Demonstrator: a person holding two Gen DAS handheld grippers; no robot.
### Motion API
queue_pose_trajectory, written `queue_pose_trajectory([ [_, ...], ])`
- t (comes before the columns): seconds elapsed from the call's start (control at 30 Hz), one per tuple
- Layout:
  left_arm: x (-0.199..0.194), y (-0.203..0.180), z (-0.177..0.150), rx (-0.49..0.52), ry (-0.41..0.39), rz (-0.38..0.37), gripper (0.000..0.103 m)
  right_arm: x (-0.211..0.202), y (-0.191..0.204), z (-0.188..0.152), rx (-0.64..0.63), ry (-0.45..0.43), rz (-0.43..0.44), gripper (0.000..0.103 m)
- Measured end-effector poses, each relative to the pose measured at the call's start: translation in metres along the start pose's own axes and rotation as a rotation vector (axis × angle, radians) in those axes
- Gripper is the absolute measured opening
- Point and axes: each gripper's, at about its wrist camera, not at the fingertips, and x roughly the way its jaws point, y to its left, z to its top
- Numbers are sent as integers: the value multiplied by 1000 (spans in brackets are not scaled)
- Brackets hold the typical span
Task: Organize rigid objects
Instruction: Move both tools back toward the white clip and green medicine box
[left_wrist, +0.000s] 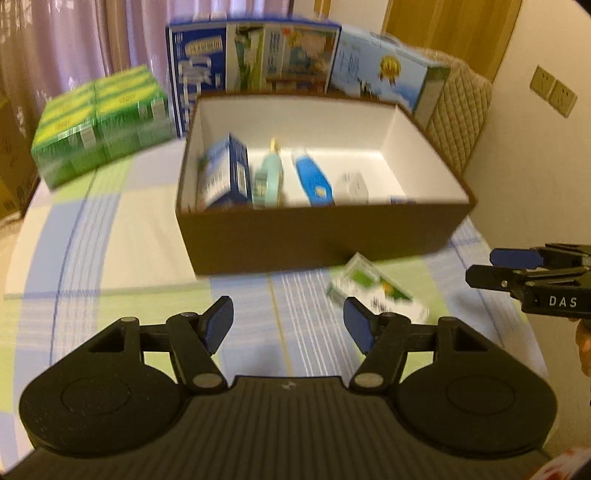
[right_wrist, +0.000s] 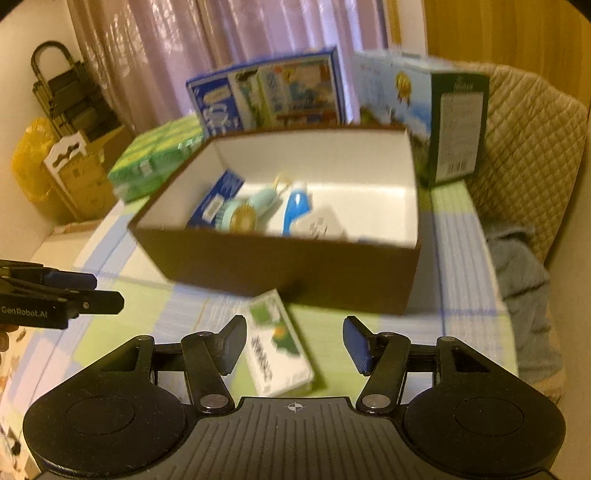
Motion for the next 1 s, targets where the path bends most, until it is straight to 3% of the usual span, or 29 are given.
queue_pose_trajectory([
  [0.47,11,-18,-69,20,109,-17,63,14,13,-41,-21,123,20,56],
  [1.0,31,-36,-98,180,132,19,63,29,9,-62,-16,199,7,64],
])
